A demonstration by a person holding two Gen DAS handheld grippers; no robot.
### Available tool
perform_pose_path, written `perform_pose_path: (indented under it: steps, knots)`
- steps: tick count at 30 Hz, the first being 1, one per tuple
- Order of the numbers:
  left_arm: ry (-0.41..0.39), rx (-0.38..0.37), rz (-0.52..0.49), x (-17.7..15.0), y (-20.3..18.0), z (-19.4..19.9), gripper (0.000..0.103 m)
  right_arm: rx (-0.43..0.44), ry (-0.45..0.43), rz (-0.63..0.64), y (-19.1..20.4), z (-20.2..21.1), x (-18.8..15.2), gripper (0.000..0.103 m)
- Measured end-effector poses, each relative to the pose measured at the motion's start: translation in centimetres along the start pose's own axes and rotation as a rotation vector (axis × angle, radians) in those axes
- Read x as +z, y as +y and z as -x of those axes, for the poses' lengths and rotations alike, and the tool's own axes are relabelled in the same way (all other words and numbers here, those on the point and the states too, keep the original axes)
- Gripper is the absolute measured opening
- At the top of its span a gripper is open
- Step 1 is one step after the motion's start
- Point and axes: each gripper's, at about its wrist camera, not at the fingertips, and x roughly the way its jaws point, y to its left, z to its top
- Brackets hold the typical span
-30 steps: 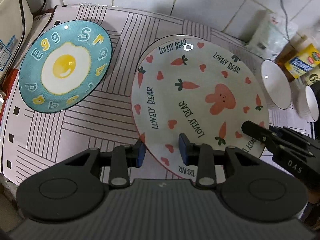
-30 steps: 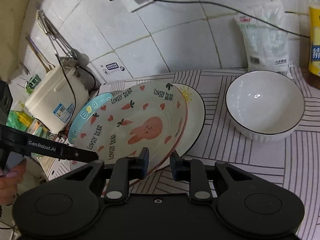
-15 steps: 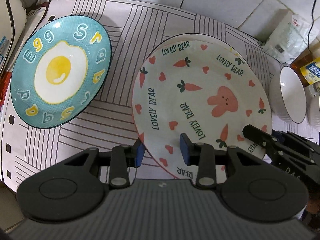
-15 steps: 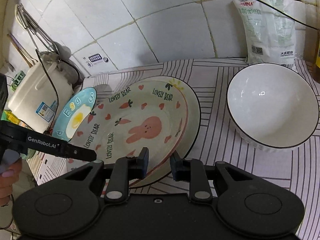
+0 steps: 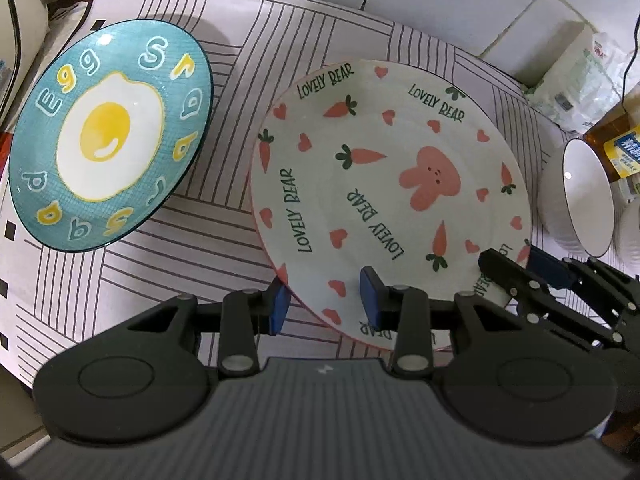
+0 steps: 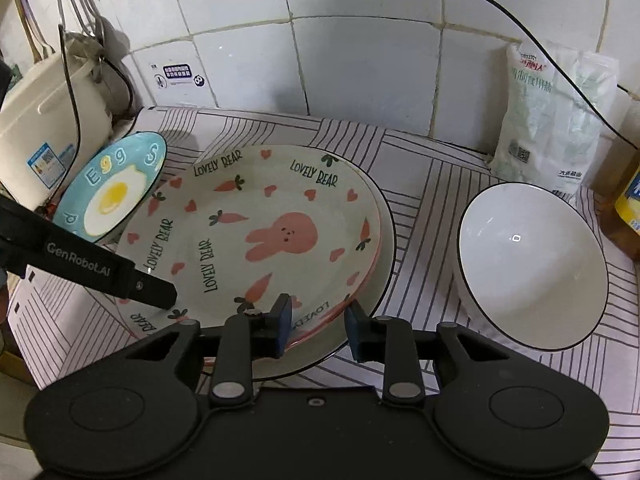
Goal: Organize plates and bowls
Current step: 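Lower the bunny plate onto the sun plate and open both grippers, then move both grippers to the blue egg plate and grip its rim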
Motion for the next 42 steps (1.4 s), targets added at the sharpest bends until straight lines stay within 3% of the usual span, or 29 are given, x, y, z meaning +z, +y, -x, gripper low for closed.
perform_pose_path:
  steps: [6,10,17,22,28,34,36,42]
  knots:
    - [-0.017,0.015,-0.012,-1.4,-0.4,1.0,0.032,-0.066,-0.018,0.016,0.6,0.9,-0.7,0.034]
    - [-0.054,0.021,-0.023,-2.2,-0.6,2.7,0.032,0.046,-0.091,-0.061,0.2,2.8,-1.4,0.034]
    - [-0.130,0.025,-0.097,-4.2,-1.2,7.0,0.033,0.071,-0.179,-0.063,1.2,7.4,-1.8,0.036]
    - [-0.172,0.019,-0.128,-5.5,-1.1,10.3,0.036,0.087,-0.182,-0.034,2.7,10.1,-1.7,0.041]
    - [-0.213,0.029,-0.131,-7.2,-0.1,13.7,0.041,0.143,-0.147,-0.075,3.8,12.2,-1.7,0.052]
    - [-0.261,0.036,-0.143,-8.5,2.1,16.9,0.053,0.181,-0.155,-0.035,6.0,14.2,-1.6,0.075]
    - [-0.275,0.039,-0.139,-8.5,3.4,17.7,0.059,0.170,-0.179,0.000,7.1,14.8,-1.7,0.085]
    - [-0.343,0.054,-0.138,-7.6,7.8,19.2,0.063,0.164,-0.266,0.119,11.2,15.5,-1.9,0.091]
